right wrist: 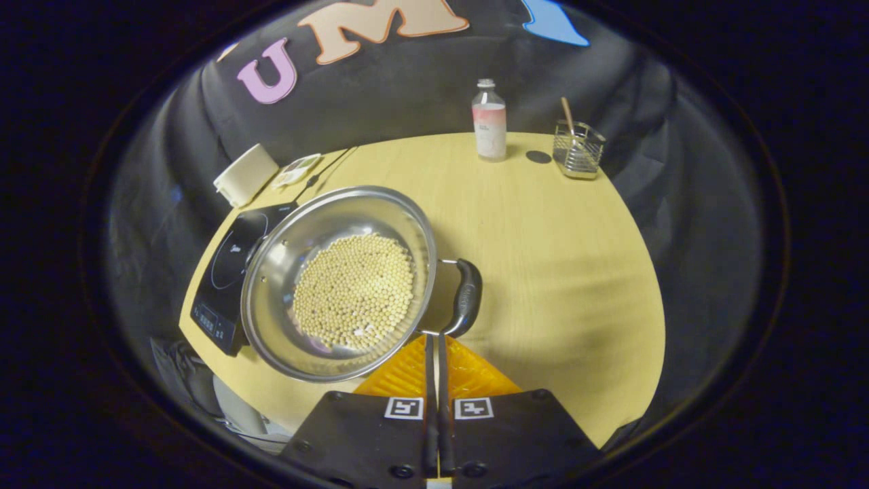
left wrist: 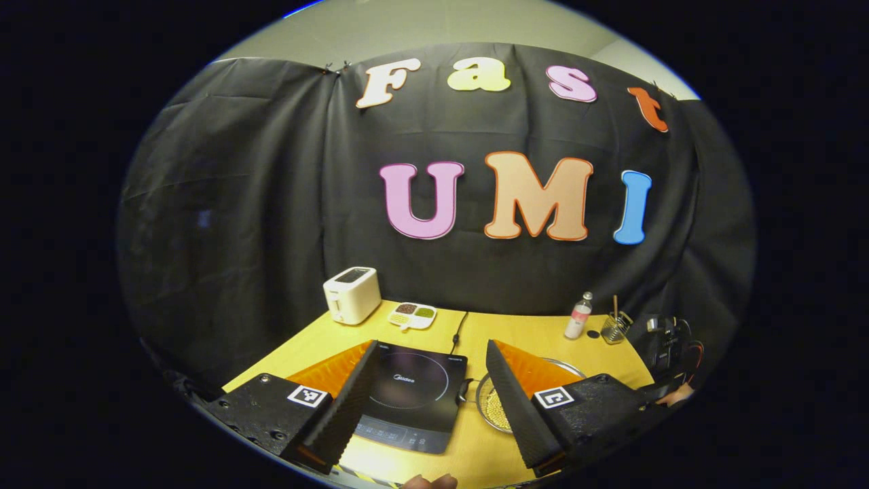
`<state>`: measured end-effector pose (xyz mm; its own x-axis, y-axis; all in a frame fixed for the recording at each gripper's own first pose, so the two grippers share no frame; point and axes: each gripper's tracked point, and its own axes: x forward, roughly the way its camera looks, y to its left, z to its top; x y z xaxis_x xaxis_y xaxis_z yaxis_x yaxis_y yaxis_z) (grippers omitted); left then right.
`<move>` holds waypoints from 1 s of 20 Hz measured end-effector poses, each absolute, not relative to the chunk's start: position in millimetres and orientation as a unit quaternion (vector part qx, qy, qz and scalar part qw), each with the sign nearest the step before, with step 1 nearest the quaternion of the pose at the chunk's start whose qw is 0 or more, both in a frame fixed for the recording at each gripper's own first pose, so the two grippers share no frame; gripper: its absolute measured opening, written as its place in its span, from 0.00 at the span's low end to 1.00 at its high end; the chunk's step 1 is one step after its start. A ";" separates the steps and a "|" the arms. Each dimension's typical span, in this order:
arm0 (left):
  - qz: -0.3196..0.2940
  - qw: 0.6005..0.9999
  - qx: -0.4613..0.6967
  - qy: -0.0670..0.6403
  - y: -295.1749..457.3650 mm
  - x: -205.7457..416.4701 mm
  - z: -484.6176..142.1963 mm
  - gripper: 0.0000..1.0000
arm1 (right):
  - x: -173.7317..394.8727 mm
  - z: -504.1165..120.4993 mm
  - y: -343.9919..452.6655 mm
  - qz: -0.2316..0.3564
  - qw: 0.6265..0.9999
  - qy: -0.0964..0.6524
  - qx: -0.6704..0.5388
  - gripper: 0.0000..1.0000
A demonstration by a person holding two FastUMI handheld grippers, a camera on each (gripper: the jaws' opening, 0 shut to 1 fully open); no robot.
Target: First push the handle of the pot to place it horizontally, then grasp the pot with both hands and set it on the induction cooktop.
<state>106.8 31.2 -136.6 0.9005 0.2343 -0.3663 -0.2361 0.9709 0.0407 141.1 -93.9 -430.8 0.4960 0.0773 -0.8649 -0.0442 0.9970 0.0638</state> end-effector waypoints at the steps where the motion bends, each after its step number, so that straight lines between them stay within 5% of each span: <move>1: 0.106 0.975 -0.010 0.194 29.4 112.7 -145.3 0.95 | 141.3 -426.3 -93.5 0.024 0.867 0.497 0.019 0.00; 8: 0.036 0.967 -0.048 0.247 44.5 155.1 -196.9 0.96 | 140.0 -404.5 -92.5 -0.060 0.870 0.490 0.012 0.04; 9: 0.023 0.966 -0.050 0.253 43.6 159.5 -204.7 0.96 | 140.7 -401.3 -91.3 -0.072 0.868 0.490 0.013 0.08; 12: -0.020 0.959 -0.049 0.279 35.3 171.2 -232.8 0.96 | 142.4 -394.7 -90.9 -0.100 0.869 0.485 0.004 0.57; 20: -0.047 0.929 -0.036 0.365 19.7 184.8 -308.7 0.96 | 159.7 -412.1 -99.1 -0.103 0.857 0.505 -0.002 0.68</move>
